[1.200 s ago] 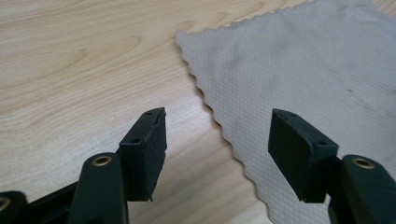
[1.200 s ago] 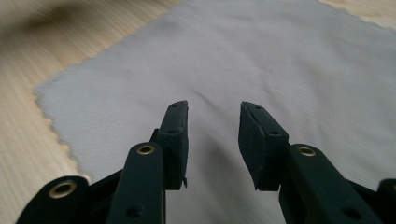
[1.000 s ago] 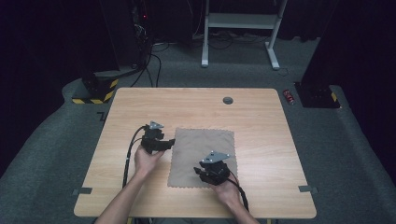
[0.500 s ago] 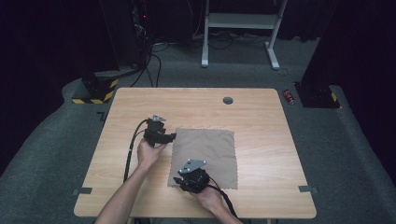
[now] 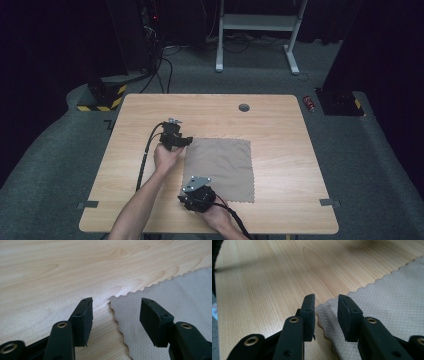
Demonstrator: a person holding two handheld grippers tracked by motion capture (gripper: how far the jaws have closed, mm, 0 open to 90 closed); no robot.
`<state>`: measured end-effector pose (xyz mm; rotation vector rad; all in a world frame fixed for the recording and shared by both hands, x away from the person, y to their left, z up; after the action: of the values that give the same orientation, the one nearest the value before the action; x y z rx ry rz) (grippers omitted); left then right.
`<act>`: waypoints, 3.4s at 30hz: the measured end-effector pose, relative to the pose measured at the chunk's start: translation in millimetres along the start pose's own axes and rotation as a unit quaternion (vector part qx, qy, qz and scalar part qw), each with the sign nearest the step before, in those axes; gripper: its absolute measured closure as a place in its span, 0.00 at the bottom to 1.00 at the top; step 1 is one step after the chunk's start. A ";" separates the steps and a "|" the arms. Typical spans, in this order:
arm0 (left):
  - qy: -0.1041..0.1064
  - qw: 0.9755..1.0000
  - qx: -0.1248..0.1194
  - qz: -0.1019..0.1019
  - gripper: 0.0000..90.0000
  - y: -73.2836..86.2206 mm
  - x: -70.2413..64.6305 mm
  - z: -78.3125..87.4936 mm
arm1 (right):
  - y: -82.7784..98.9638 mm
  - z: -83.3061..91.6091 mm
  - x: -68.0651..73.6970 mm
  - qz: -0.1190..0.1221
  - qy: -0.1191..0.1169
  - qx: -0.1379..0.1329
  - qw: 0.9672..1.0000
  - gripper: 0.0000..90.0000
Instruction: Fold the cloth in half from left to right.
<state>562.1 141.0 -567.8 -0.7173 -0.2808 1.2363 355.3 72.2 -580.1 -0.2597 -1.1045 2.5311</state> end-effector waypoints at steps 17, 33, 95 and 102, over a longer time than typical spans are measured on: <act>-0.046 0.999 0.008 -0.022 0.80 -2.1 4.6 -13.4 | 3.8 -1.9 7.8 0.057 0.038 0.020 0.997 0.95; -0.013 1.000 0.021 -0.014 1.00 -7.2 2.1 -9.9 | 1.5 1.6 9.5 0.049 0.037 0.019 0.998 1.00; -0.005 1.000 0.000 -0.015 1.00 -11.6 30.2 25.2 | -32.4 11.9 26.7 0.049 0.003 -0.030 0.998 1.00; 0.013 1.000 0.000 -0.027 1.00 -14.7 1.0 6.5 | -7.6 24.6 11.5 0.023 0.022 -0.021 0.999 1.00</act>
<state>570.0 142.0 -553.8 -0.7219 -0.2771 1.1752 339.2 65.1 -558.1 -0.3544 -1.1485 2.5324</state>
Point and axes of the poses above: each handheld gripper's, and its own axes: z roughly backward along the jaws, y roughly out of its underside, x roughly to its left, the point moved 9 cm from there along -z, roughly forward along the jaws, and after that the axes turned 5 degrees about z, right-handed, at the moved point
